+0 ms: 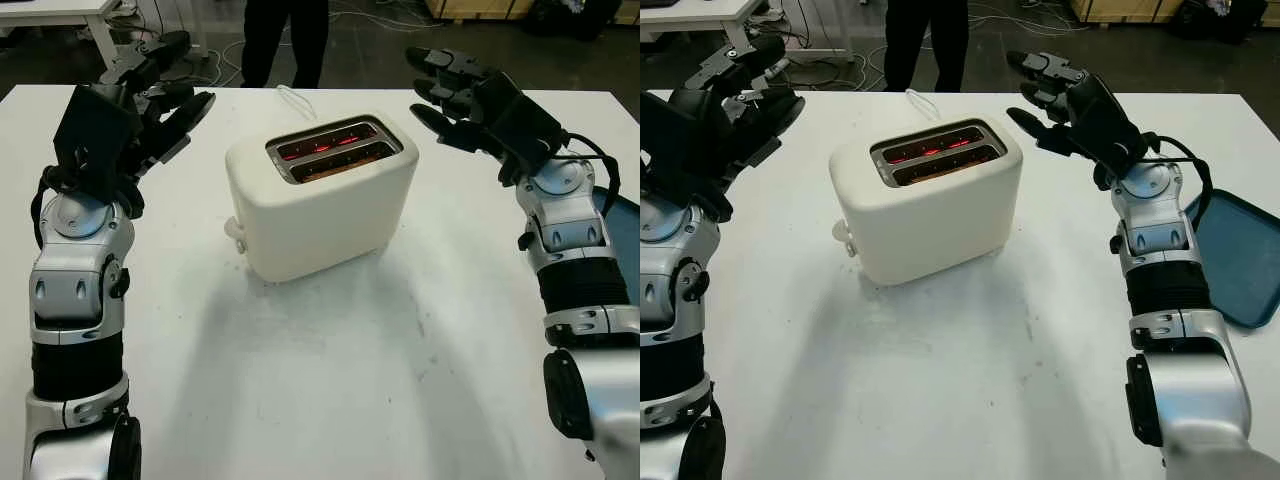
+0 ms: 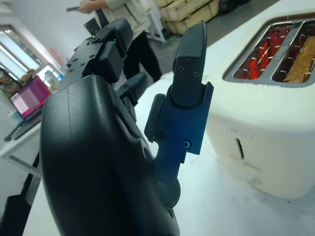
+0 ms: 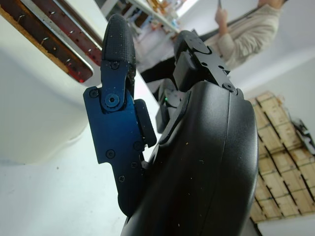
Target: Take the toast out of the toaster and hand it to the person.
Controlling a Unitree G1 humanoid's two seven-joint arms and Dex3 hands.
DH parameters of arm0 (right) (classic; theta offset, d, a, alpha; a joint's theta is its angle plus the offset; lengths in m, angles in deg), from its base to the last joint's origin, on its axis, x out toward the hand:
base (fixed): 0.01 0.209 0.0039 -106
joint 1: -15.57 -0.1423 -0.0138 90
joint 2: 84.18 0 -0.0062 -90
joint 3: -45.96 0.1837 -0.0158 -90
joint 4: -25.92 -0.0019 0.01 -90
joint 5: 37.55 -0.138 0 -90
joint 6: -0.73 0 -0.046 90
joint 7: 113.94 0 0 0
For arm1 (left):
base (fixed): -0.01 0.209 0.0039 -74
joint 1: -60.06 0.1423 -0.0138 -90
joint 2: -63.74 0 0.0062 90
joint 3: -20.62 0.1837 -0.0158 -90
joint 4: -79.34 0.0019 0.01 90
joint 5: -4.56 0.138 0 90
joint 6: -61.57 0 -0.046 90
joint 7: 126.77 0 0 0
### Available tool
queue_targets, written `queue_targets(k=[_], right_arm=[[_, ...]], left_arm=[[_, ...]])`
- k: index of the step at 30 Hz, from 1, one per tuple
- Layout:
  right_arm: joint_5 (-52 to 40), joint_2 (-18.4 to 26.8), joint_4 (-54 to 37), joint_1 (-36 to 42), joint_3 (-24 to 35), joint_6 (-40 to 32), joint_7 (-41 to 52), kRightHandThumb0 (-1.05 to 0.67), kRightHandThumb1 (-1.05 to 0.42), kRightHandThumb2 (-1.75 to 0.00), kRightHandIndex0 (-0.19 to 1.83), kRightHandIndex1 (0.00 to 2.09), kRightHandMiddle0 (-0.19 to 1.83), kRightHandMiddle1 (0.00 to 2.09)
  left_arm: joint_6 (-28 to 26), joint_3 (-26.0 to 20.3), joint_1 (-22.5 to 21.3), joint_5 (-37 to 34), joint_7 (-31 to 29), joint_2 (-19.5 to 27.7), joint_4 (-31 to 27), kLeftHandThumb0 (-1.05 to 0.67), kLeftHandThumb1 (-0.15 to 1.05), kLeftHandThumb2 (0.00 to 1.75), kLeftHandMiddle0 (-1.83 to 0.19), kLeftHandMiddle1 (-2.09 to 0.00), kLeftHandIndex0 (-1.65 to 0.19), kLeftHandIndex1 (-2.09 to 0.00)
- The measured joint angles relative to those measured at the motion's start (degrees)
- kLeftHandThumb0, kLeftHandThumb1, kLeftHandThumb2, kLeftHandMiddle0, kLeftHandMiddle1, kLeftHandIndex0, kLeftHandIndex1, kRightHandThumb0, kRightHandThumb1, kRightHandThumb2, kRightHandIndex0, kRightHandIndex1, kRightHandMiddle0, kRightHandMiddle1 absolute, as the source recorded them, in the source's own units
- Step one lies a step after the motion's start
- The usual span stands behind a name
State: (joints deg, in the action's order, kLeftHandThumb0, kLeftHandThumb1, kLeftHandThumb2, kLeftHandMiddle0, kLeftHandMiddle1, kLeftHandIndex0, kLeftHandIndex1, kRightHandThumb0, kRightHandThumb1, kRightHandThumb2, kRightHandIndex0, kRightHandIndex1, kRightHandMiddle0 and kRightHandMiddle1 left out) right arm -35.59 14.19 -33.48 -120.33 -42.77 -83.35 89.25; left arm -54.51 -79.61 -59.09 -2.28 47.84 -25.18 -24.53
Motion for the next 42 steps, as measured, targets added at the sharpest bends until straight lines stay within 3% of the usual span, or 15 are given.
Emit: queue_targets(k=[24,42], right_arm=[[0.93,-0.01,-1.23,0.27,0.07,-0.29,-0.18,-0.68,-0.92,-0.39,0.34,0.03,0.37,0.00],[-0.77,0.14,-1.21,0.39,0.87,-0.29,0.63,-0.58,-0.92,-0.40,0.33,0.02,0.32,0.00]], left_arm=[[-0.11,0.06,0.00,0.13,0.52,-0.05,-0.57,-0.50,0.92,0.07,-0.01,-0.96,-0.27,-0.40],[0.28,1.27,0.00,0.41,1.95,-1.62,-1.00,-0.50,0.92,0.09,-0.02,-0.99,-0.28,-0.42]])
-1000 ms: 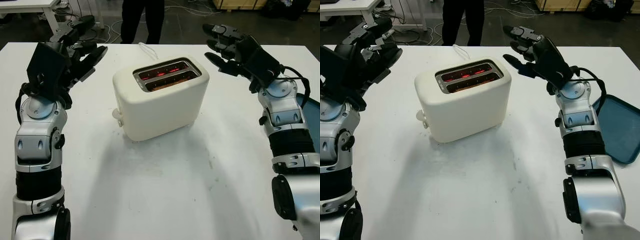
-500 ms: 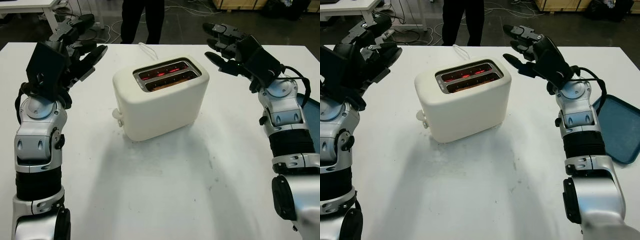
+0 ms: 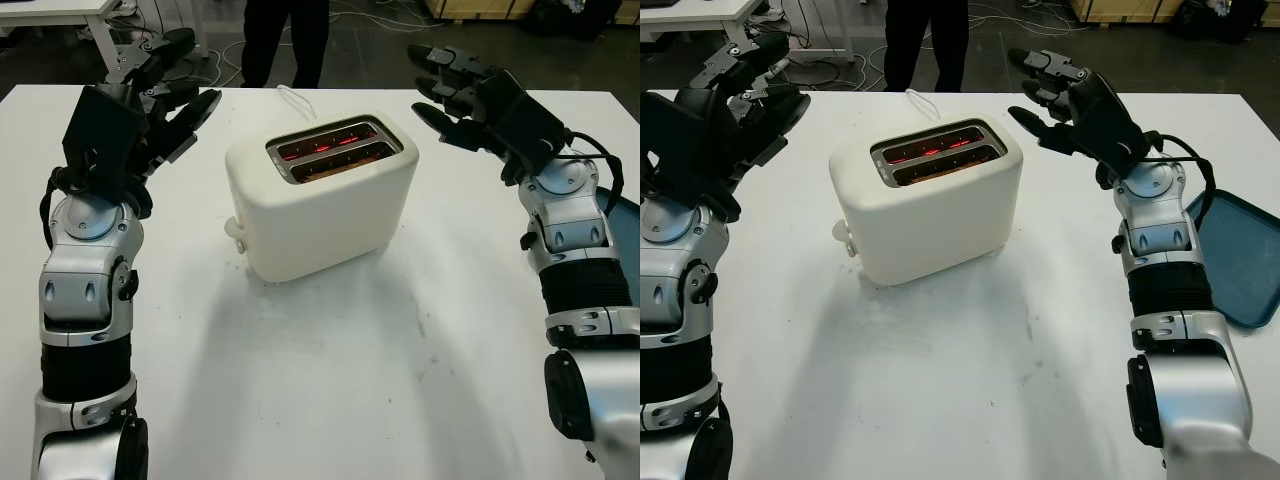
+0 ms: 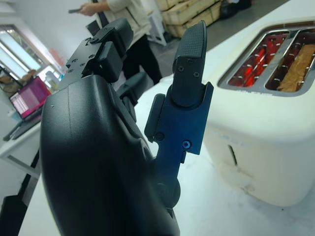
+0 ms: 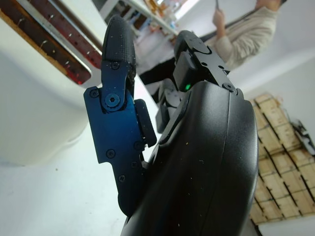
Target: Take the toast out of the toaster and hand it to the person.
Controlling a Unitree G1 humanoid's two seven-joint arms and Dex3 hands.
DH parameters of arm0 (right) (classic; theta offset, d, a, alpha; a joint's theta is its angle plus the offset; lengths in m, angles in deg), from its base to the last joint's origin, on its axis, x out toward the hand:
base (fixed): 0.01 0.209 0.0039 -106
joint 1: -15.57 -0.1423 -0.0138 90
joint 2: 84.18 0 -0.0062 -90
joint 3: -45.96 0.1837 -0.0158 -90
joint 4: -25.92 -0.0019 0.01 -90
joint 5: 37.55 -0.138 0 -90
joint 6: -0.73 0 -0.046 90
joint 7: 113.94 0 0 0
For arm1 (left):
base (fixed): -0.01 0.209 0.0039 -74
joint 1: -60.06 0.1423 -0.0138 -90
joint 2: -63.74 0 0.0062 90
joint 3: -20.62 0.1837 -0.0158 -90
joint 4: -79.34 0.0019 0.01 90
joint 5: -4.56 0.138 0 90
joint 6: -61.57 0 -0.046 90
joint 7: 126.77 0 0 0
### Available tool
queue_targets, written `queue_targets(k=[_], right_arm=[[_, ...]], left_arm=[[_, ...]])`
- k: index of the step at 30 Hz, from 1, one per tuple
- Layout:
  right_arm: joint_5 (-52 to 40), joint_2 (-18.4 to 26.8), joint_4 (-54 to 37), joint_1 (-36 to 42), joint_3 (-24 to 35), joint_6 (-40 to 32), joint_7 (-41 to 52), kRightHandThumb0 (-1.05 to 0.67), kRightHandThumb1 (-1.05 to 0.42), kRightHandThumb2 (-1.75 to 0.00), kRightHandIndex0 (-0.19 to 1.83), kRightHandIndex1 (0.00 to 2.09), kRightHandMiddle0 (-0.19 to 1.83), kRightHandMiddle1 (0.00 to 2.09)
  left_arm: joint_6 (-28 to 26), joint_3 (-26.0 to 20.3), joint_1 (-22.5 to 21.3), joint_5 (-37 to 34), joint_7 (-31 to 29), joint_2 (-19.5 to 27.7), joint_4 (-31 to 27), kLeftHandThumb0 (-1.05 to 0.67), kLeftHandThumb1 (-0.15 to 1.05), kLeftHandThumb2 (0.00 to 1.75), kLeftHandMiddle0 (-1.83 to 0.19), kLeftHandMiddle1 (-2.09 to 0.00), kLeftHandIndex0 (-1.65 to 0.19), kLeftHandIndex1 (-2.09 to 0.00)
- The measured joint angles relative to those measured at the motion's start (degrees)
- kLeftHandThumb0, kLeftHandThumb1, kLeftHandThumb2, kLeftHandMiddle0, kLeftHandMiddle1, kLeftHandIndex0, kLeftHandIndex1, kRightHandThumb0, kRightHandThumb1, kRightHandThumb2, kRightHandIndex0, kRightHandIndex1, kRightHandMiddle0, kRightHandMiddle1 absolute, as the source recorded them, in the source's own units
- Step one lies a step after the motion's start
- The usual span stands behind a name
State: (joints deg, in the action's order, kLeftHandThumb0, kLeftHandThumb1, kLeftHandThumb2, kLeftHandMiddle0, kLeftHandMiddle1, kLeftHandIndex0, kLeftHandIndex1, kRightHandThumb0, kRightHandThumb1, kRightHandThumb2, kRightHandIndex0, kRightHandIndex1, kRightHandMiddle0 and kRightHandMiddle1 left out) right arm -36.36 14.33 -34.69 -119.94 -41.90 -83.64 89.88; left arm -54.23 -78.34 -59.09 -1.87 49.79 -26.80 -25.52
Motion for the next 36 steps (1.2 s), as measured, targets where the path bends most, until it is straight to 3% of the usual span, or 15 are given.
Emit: queue_targets(k=[36], right_arm=[[0.71,0.80,-2.53,0.53,-0.49,-2.84,-0.06,-0.58,-0.92,-0.40,0.30,0.00,0.32,0.00]], left_arm=[[1.30,0.25,-0.10,0.27,-1.75,0.23,1.19,-0.53,0.91,0.09,0.00,-1.05,-0.16,-0.60]])
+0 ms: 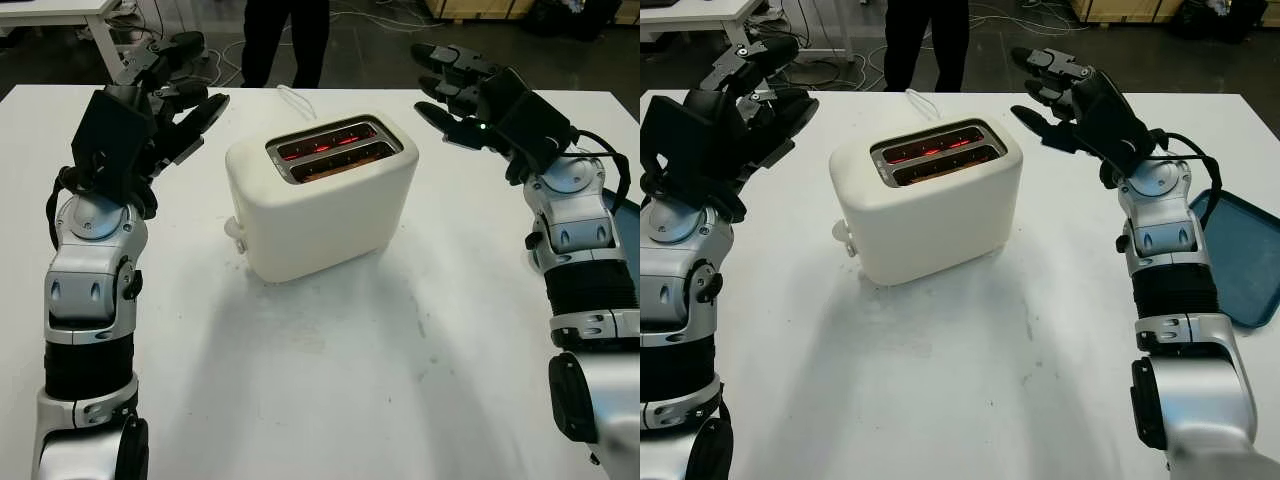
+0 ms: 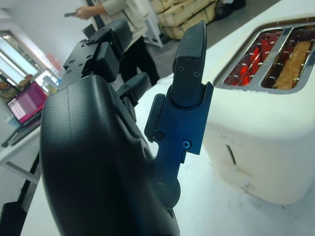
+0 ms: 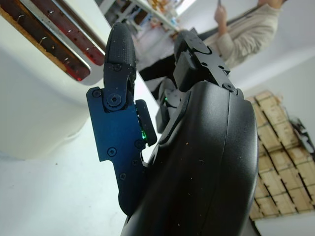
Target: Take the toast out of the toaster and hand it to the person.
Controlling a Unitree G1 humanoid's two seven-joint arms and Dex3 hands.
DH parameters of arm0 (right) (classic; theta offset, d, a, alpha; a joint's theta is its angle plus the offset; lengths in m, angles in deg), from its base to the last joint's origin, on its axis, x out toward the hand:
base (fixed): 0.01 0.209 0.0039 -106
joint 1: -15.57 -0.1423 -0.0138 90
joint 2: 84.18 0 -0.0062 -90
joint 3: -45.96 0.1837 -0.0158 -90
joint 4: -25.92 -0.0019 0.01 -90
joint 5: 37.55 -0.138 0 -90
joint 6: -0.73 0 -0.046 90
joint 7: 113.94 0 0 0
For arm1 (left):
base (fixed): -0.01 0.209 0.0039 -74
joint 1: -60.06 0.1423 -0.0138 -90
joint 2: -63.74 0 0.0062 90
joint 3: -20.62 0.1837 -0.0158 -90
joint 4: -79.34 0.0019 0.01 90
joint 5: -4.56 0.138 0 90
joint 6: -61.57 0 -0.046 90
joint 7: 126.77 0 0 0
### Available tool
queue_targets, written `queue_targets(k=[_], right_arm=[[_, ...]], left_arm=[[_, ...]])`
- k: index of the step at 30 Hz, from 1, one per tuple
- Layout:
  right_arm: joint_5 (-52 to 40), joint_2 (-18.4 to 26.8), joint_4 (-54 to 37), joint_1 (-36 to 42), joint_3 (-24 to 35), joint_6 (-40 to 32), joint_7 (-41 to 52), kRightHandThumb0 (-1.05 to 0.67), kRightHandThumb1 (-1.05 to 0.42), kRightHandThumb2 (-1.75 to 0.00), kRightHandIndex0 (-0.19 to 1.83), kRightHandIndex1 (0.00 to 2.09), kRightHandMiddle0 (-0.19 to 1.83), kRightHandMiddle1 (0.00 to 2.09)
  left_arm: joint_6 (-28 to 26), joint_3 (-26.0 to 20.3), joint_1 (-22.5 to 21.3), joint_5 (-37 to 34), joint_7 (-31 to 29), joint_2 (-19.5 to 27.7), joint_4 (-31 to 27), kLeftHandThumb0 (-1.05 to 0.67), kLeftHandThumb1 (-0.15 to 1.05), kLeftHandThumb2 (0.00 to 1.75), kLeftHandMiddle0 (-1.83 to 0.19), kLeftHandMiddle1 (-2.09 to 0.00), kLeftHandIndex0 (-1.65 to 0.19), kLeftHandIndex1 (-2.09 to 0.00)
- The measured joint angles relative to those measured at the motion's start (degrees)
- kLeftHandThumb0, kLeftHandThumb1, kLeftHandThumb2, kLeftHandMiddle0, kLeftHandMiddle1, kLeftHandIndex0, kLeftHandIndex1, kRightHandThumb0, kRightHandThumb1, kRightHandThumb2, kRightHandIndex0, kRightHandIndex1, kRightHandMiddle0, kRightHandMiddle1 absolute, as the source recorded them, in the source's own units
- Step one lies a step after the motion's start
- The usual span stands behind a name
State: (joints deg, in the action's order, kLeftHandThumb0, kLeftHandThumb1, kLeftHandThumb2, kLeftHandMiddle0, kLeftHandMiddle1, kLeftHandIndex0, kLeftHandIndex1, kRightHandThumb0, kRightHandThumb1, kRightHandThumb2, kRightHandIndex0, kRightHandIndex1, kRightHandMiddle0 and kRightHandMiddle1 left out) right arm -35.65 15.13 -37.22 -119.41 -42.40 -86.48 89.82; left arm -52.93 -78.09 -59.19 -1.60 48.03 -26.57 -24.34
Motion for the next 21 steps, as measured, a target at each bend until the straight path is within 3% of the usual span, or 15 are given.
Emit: queue_targets(k=[21], right_arm=[[-1.02,-0.10,0.71,0.00,-0.10,-0.55,0.04,-0.63,-0.92,-0.40,0.33,0.02,0.34,0.01]], left_arm=[[-0.01,-0.40,-0.36,-0.10,-0.25,0.23,0.79,-0.57,0.91,0.06,0.00,-1.04,-0.16,-0.65]])
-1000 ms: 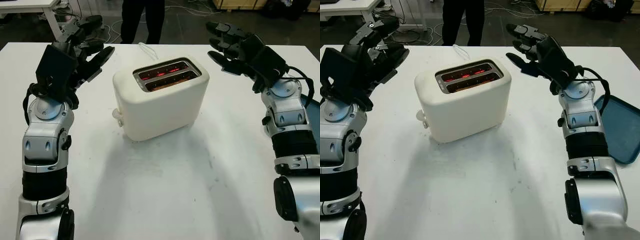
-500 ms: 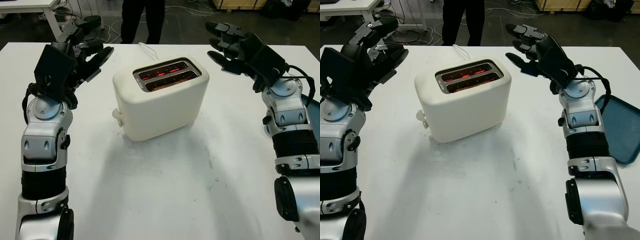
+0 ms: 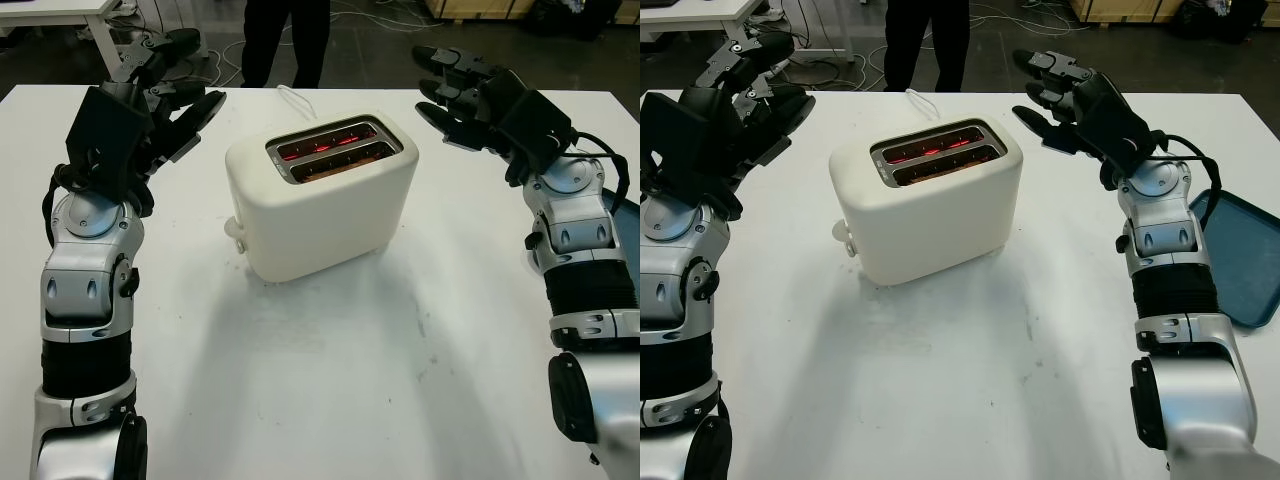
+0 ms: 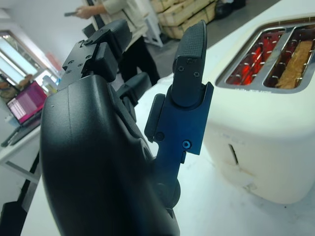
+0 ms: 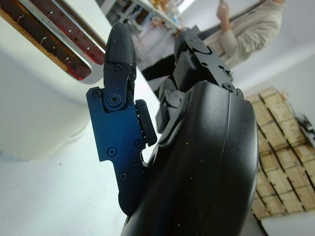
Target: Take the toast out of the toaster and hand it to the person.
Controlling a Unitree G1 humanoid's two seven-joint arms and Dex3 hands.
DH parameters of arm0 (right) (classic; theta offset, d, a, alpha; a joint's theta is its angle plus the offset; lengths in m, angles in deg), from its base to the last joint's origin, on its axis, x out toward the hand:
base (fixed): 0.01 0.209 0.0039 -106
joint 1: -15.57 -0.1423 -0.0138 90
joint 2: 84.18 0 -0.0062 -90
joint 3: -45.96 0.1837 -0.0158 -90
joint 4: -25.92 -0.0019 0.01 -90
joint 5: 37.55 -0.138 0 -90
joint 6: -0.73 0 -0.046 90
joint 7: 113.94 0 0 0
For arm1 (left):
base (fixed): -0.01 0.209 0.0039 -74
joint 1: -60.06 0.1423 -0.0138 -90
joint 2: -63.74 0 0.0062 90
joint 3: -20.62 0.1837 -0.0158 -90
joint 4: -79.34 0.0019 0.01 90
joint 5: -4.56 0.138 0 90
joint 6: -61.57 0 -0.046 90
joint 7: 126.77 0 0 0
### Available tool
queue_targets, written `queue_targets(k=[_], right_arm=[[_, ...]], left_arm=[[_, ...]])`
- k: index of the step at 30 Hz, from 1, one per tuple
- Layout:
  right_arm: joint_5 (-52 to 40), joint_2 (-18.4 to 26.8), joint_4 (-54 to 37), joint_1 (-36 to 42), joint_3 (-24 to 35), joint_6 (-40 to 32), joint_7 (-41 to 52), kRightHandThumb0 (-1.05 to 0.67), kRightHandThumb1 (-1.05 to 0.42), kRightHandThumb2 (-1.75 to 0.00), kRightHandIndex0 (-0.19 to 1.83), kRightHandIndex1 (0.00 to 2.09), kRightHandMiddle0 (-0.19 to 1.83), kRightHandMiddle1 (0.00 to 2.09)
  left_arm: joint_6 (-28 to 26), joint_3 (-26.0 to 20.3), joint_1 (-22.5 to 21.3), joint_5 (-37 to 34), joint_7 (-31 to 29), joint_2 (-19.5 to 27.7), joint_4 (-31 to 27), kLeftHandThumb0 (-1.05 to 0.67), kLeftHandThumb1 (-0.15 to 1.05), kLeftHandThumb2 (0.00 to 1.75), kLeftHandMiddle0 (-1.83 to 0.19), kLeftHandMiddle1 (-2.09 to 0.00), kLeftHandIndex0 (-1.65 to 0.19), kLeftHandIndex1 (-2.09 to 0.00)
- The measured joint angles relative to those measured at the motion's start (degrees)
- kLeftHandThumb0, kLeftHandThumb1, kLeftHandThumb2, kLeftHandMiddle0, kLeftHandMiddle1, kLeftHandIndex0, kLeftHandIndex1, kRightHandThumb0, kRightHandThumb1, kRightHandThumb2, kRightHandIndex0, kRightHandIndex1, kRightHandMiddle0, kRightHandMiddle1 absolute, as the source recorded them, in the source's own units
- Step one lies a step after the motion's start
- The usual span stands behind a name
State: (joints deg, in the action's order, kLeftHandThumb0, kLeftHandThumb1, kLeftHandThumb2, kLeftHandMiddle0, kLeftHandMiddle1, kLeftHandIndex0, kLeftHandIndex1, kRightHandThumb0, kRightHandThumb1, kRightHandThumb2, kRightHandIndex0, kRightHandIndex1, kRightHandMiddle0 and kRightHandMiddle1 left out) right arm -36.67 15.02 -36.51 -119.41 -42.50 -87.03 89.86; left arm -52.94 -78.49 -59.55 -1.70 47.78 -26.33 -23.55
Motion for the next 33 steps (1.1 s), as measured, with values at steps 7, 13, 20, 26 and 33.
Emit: queue_targets(k=[7,13,20,26,33], right_arm=[[-0.02,-0.03,0.06,0.00,-0.09,-0.01,0.02,-0.62,-0.92,-0.39,0.33,0.02,0.35,0.01],[0.06,-0.03,0.06,0.00,-0.21,-0.02,0.01,-0.62,-0.92,-0.39,0.33,0.01,0.34,0.00],[-0.03,-0.13,0.06,0.00,-0.19,-0.02,0.02,-0.63,-0.92,-0.38,0.31,0.00,0.32,0.00],[0.05,-0.13,0.06,0.00,-0.26,-0.02,0.05,-0.64,-0.92,-0.39,0.34,0.02,0.34,0.01],[0.61,-0.13,-0.01,0.00,-0.40,-0.03,-0.01,-0.64,-0.92,-0.40,0.35,0.02,0.35,0.01]], left_arm=[[0.00,-0.09,0.00,-0.01,0.00,0.01,0.07,-0.56,0.91,0.05,0.00,-1.06,-0.16,-0.66],[0.00,-0.10,0.00,0.00,0.12,0.00,0.07,-0.55,0.92,0.06,0.00,-1.07,-0.16,-0.67],[0.00,-0.10,0.00,0.02,0.51,0.01,0.06,-0.54,0.92,0.05,0.00,-1.08,-0.17,-0.67],[0.00,-0.11,0.01,0.00,1.09,-0.03,-0.09,-0.51,0.92,0.06,0.00,-1.07,-0.16,-0.66],[-0.01,-0.25,0.02,-0.04,1.12,-0.25,-0.27,-0.50,0.92,0.07,0.00,-1.06,-0.16,-0.65]])
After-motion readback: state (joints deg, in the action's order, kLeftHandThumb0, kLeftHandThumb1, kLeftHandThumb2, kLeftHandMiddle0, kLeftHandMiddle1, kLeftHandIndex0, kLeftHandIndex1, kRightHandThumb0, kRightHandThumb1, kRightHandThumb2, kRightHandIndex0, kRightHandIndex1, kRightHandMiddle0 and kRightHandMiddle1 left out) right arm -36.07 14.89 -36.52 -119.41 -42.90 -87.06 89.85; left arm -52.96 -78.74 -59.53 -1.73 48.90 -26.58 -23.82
